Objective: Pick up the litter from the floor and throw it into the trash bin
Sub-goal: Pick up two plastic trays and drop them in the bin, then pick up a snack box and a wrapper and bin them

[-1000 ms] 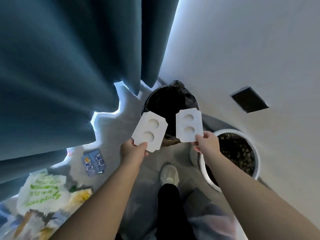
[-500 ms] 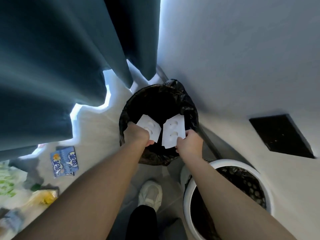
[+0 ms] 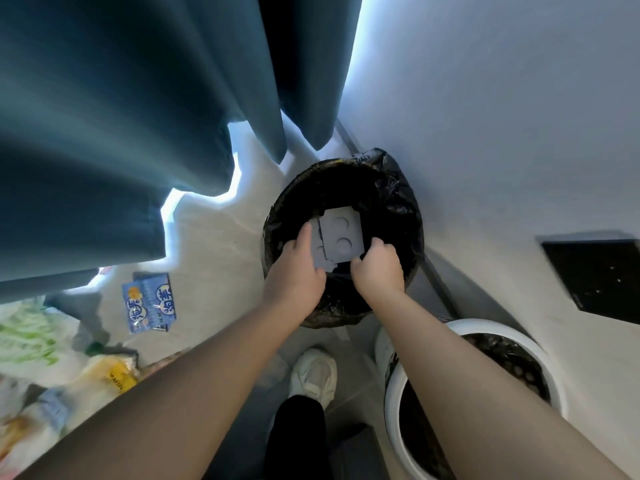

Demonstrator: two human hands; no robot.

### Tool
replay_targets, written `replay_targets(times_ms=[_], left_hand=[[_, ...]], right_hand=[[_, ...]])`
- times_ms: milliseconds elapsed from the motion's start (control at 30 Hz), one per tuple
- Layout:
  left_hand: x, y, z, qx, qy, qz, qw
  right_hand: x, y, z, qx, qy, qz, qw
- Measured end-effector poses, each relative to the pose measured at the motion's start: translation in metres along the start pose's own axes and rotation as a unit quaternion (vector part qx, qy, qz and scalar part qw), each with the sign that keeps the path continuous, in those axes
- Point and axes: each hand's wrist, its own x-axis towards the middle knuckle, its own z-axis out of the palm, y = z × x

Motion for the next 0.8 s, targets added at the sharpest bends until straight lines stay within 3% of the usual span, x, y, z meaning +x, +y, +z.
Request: replay_targets(times_ms=[167,267,533,800], left_hand=[[-0.046,-0.017,-0.035,0.169,0.042,0.057,0.983],[-0.076,-0.044,-0.058,0.247,0.047,0.055,0.966],[-0.165,-0.156,-0.087,0.371,-0.034,0.011,0.928],[-0.192,-0.276,-0.091,0.382,-0.063,-0.019,0.922]], right_hand=[[-0.063,0.003,-0.018,-0.208,0.031,-0.134,0.968],[-0.103,0.003,-0.015,-0.264,0.028,-0.175,0.948],[-0.202,-0.009,0.054,-0.268,0.026,-0.216,0.938],[-0.245,-0.026,0.162,-0.279,-0.018,-0.190,0.941]])
